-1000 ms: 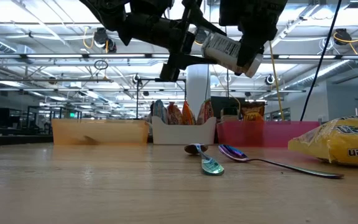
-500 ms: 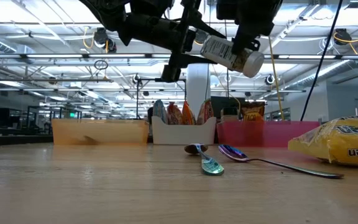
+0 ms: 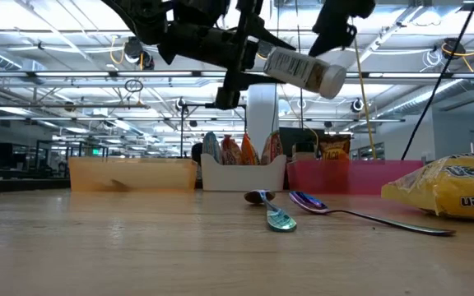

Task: Pick & Place Food Item
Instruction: Put the white spice bottle into the red bin

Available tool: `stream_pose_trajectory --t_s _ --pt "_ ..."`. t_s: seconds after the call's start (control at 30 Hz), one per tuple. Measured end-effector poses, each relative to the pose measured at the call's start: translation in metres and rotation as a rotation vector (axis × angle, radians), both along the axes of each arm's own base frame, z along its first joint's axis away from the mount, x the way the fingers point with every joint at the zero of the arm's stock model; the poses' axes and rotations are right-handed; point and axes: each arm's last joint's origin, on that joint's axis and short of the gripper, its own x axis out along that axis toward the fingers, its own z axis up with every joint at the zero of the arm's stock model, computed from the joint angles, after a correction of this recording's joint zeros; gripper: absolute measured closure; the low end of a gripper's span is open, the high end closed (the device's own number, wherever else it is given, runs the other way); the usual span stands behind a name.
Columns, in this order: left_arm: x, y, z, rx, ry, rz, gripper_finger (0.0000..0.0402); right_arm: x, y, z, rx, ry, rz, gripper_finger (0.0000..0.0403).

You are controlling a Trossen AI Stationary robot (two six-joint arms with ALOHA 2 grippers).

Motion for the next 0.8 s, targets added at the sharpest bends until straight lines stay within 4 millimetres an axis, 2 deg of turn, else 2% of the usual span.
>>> stream_pose_trajectory --t_s 0.17,0.37,0.5,0.67,0.8 --pt "0.000 0.006 0.004 -0.003 -0.035 0.008 0.0196 -0.025 -0.004 0.024 -0.088 -0.108 -0.087 0.0114" --pt "0.002 0.014 0.030 -0.062 -0.281 -0.018 0.0196 -0.051 -0.005 0.044 -0.115 -0.204 -0.128 0.0115" --pt "0.001 0.018 0.043 -0.092 -0.398 -0.009 0.0196 -0.061 -0.002 0.055 -0.138 -0.284 -0.117 0.0115" --pt "0.001 0.019 0.045 -0.106 -0.405 -0.009 0.0196 -0.056 0.011 0.052 -0.212 -0.430 -0.078 0.0117" --pt "0.000 0.020 0.045 -0.106 -0.406 -0.001 0.0196 -0.051 0.023 0.038 -0.309 -0.483 -0.083 0.0117"
